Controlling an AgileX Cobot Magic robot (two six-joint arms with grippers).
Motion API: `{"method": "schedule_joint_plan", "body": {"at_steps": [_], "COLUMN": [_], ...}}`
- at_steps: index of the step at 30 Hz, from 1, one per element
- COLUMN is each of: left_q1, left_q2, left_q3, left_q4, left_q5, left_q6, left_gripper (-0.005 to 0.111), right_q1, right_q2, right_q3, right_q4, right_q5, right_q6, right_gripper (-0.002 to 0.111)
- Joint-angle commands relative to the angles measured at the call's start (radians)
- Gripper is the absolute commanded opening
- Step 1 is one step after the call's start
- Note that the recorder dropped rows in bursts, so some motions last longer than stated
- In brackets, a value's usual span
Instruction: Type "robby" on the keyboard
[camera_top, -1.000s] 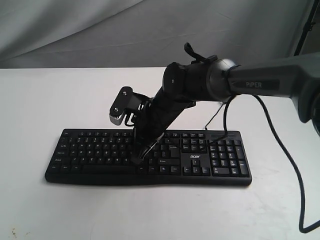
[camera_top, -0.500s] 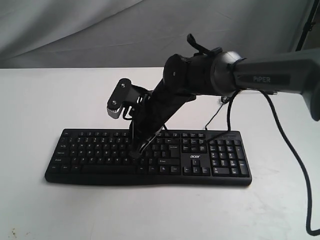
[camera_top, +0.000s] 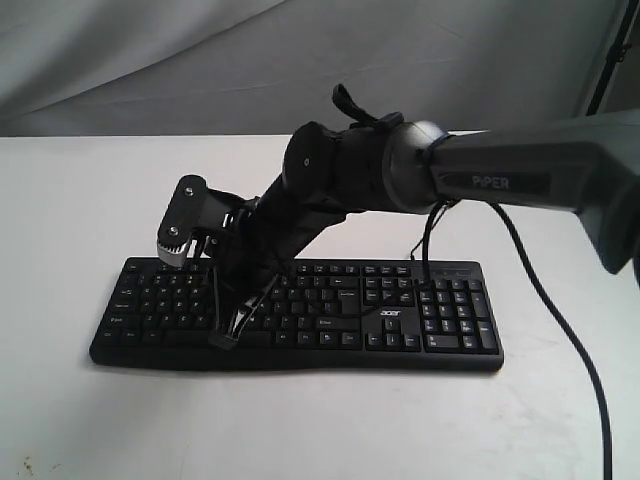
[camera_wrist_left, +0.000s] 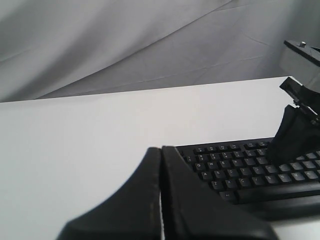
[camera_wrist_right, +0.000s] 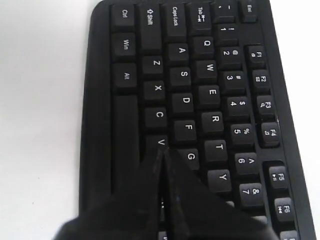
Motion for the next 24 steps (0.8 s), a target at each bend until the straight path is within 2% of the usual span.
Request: {"method": "schedule_joint_plan", "body": {"at_steps": [1, 24], "left_q1": [-0.006, -0.006], "left_q2": [-0.003, -0.003], "left_q3": [0.004, 0.004], "left_q4": [0.005, 0.005], "left_q5": [-0.005, -0.005], "left_q6": [-0.003, -0.003], "left_gripper": [0.0, 0.0], "right_q1": [0.009, 0.005], "right_q2": [0.025, 0.052], "right_q3": [-0.006, -0.006], "right_q4": [0.038, 0.078], "right_q5": [-0.006, -0.07], "right_q6": [-0.04, -0.096], "right_gripper": [0.0, 0.0]}}
